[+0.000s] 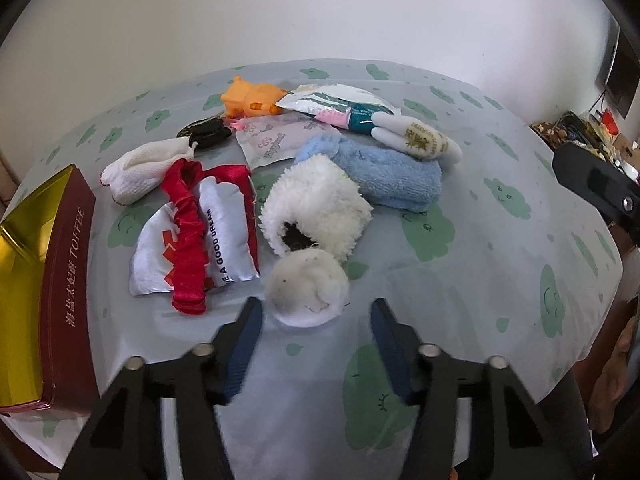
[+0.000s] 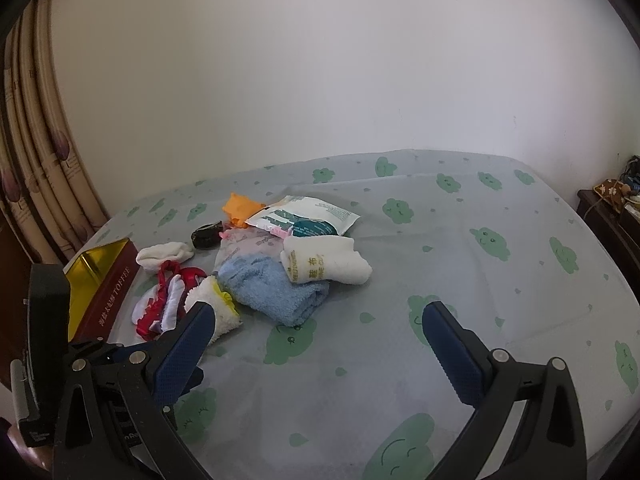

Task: Organize soft objects
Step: 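Grasp the white fluffy ball with the left gripper while the right grasps the white towel, then carry the ball into the gold tin and open the left gripper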

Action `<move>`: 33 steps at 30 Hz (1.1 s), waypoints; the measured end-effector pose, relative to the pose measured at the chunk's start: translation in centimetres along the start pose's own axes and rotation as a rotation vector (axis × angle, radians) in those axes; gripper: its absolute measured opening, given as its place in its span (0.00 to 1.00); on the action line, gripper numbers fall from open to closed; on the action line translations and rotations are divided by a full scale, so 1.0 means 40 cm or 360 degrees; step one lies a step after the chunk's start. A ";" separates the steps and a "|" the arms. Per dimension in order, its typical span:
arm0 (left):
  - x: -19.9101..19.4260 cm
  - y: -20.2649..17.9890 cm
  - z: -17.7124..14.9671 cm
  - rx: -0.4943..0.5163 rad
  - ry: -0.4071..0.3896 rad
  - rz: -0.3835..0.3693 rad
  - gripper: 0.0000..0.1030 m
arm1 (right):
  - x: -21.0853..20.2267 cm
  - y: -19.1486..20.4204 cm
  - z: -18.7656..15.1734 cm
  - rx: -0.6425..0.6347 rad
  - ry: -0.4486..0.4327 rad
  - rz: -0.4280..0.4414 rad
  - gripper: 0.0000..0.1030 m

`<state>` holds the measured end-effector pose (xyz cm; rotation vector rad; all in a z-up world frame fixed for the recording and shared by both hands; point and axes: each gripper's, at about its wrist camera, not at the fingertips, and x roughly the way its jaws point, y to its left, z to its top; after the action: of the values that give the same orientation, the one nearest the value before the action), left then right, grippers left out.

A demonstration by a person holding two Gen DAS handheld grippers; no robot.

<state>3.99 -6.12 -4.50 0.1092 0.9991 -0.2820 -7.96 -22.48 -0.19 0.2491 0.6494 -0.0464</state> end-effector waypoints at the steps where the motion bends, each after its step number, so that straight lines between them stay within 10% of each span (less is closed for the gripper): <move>1: 0.002 -0.001 0.000 0.0005 0.0009 0.0000 0.44 | 0.001 -0.002 0.000 0.0006 0.0004 0.0001 1.00; 9: 0.001 0.003 -0.011 -0.0014 0.0013 0.0013 0.10 | 0.008 -0.010 -0.002 0.0016 0.0017 -0.0003 1.00; 33: -0.223 0.128 -0.024 -0.0283 -0.0126 -0.0072 0.10 | 0.221 0.000 0.117 -0.0357 0.0340 0.0208 1.00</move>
<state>0.11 0.63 2.29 -0.0858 0.9443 -0.2359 1.84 -23.30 -1.94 0.0795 0.8426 0.1798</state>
